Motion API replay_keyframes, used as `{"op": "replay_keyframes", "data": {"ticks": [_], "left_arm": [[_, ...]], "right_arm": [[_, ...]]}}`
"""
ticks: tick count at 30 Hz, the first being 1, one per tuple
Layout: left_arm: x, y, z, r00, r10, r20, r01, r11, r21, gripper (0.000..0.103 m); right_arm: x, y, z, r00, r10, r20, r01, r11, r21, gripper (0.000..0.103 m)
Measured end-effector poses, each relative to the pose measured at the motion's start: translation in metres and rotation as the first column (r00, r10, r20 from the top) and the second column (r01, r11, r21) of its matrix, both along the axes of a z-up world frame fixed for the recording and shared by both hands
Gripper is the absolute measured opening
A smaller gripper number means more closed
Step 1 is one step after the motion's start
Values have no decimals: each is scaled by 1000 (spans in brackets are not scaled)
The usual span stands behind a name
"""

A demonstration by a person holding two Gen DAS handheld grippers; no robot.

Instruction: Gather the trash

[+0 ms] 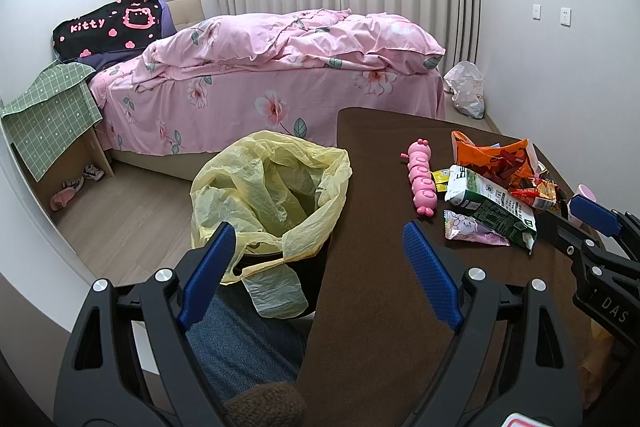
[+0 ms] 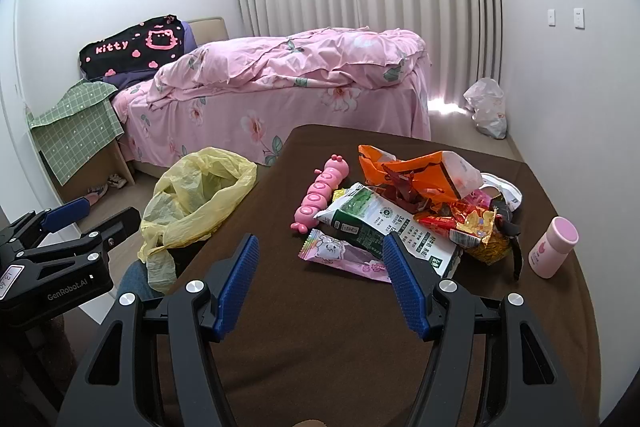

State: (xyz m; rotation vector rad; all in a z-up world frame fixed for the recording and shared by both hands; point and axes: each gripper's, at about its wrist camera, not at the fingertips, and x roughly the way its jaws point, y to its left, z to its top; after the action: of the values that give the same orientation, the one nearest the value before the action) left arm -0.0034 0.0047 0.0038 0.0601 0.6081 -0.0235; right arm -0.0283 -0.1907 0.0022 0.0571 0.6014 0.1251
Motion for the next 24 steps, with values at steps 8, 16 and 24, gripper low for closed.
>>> {"op": "replay_keyframes", "data": {"ticks": [8, 16, 24], "left_arm": [[0, 1, 0, 1000, 1, 0, -1, 1000, 1, 82], [-1, 2, 0, 1000, 1, 0, -1, 1000, -2, 82], [0, 3, 0, 1000, 2, 1, -2, 1000, -3, 82]], "right_arm": [[0, 0, 0, 1000, -1, 1, 1, 1000, -1, 61], [0, 0, 0, 1000, 0, 1, 0, 1000, -1, 61], [0, 0, 0, 1000, 0, 2, 0, 1000, -2, 61]]}}
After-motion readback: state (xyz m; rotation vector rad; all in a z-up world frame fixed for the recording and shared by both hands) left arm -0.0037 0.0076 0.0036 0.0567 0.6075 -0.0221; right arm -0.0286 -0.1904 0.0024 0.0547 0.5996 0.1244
